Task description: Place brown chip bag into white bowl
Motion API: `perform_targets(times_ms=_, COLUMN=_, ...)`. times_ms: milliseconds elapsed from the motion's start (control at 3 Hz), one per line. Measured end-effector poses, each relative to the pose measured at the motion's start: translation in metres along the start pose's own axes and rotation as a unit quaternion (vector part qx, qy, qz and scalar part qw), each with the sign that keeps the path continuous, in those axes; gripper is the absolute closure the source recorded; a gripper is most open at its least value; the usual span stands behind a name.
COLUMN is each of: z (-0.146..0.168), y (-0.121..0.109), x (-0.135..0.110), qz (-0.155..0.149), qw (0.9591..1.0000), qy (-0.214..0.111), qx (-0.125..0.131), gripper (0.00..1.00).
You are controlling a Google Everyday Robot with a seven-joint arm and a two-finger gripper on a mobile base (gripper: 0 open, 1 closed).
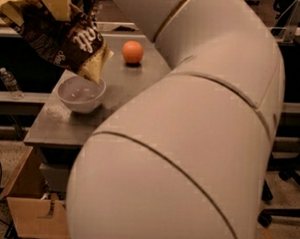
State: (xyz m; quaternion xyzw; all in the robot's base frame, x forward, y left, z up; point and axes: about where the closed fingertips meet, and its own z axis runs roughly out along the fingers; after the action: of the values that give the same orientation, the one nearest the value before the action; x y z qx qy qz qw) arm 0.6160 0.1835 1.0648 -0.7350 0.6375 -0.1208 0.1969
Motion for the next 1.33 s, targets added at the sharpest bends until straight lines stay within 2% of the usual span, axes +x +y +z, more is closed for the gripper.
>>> perform_targets(times_ms=333, z=-0.001, y=-0.002, x=0.008, qz=0.008, qw=0.9999, qy=0.012, qx=0.004, gripper=1.00)
perform_targets(times_ms=667, z=0.003, y=-0.001, x=0.021, qz=0.024, qw=0.9995, qy=0.021, qx=-0.003, gripper=1.00)
perform_targets(times_ms=1333, z=0.024, y=0.008, x=0.039, qz=0.041, qw=0.9978, qy=0.034, qx=-0.038, gripper=1.00)
